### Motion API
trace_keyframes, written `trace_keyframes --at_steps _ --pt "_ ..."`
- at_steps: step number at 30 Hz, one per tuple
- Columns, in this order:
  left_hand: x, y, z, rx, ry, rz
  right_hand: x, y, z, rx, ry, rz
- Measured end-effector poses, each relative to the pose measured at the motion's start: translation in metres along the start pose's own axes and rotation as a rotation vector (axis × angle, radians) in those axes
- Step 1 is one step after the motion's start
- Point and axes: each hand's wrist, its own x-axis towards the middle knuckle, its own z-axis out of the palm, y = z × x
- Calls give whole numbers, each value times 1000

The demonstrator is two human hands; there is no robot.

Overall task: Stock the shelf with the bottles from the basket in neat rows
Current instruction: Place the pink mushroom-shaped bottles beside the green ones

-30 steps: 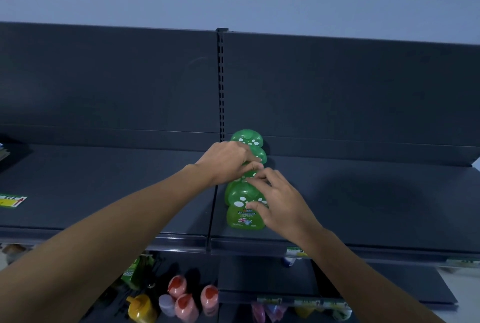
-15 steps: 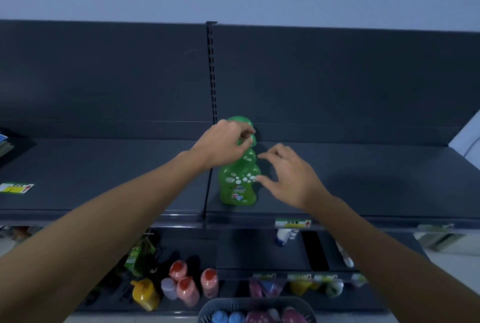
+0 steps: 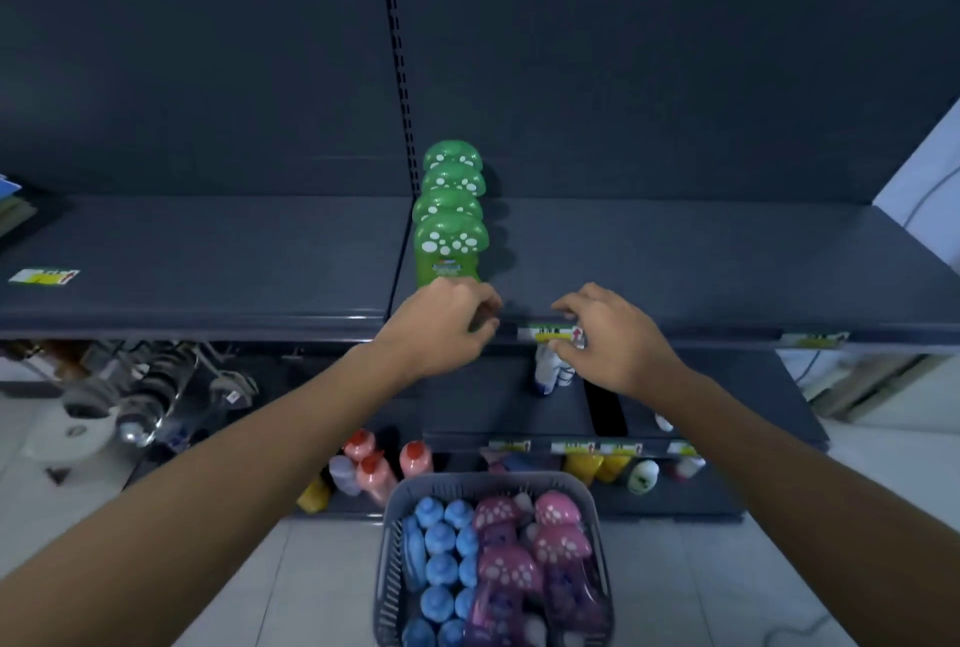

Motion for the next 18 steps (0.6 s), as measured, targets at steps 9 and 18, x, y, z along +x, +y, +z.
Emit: trace_keyframes --at_steps 9,18 --pt "-61 -28 122 -8 -396 -152 -54 27 106 81 -274 84" --pt "-115 -43 267 -147 -632 -146 -89 43 226 36 -600 167"
